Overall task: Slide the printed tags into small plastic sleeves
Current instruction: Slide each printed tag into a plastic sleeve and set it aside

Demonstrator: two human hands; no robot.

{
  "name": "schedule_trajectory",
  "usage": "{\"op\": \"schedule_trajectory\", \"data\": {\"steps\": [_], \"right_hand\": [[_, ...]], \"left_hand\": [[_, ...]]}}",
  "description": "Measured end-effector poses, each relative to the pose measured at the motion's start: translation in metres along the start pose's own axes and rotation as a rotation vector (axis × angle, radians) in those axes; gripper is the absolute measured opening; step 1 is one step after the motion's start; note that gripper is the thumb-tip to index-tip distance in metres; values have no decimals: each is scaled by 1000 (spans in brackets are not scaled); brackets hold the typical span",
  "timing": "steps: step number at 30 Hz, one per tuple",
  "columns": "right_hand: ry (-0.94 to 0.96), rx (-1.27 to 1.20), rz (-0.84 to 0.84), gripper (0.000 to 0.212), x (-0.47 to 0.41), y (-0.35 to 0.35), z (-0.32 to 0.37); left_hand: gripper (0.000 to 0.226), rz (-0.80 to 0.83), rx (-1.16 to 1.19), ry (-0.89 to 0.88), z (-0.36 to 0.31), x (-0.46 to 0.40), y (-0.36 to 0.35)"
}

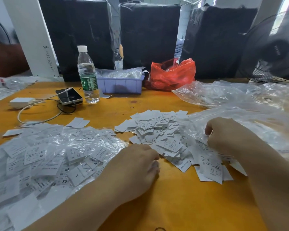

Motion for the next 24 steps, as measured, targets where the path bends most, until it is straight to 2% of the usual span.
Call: {"op": "schedule_trajectory", "data": {"steps": [4, 6, 10, 14, 19, 22, 24], "right_hand": [[-7, 92, 72, 27, 1, -6, 0], [-17, 98, 115, 25, 1, -9, 1], [-25, 35, 181, 18, 3, -9, 2], [0, 43, 157, 13, 7, -9, 9], [4, 42, 170, 20, 7, -12, 13], [-16, 22, 161, 13, 3, -11, 8], [-24, 5, 136, 14, 0, -9, 5]], "left_hand": [[32, -31, 11, -7, -1, 1, -4], [41, -39, 9, -11, -3, 0, -9], [57, 45, -27, -68, -10, -2, -24], [59, 83, -57, -86, -13, -2, -28], [60, 100, -62, -81, -21, -9, -28], [79, 54, -125, -125, -26, -17, -29], [82, 19, -171, -145, -31, -21, -27]]}}
Point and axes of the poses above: each hand's wrist, its own x-axis away from the middle knuckle, its own y-axis out of the back of the hand, z = x × y, the point moved 4 cm from there along -x, towards the middle knuckle, and after that the axes turned 11 degrees about -z, right-handed, at the moved point
